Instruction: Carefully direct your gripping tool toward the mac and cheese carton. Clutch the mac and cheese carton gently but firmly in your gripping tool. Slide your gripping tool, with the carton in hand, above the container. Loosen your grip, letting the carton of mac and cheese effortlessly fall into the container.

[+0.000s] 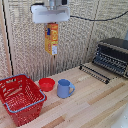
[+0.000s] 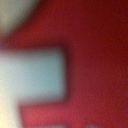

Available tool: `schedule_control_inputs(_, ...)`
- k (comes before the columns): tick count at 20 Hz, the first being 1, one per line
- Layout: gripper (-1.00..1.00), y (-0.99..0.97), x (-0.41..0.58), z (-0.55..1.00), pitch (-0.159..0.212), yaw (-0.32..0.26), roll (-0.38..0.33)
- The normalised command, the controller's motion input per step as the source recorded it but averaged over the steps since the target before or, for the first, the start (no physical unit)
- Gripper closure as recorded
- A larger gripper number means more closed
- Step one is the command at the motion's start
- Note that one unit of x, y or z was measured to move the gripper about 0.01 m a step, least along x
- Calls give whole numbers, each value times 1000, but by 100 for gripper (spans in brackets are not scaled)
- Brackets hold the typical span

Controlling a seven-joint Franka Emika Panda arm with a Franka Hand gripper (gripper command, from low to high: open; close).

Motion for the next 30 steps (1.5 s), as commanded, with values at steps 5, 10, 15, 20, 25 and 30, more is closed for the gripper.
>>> schedule_control_inputs(5,100,982,160,92,29,0,0)
schedule_control_inputs(10,100,998,89,3,2,0,-4)
schedule_control_inputs(15,100,1000,9,-147,0,0,0)
schedule_control_inputs(20,100,943,-217,-595,0,4,-38)
schedule_control_inputs(25,100,463,-355,-907,2,44,-145)
schedule_control_inputs(30,100,-60,-30,-802,0,108,-197)
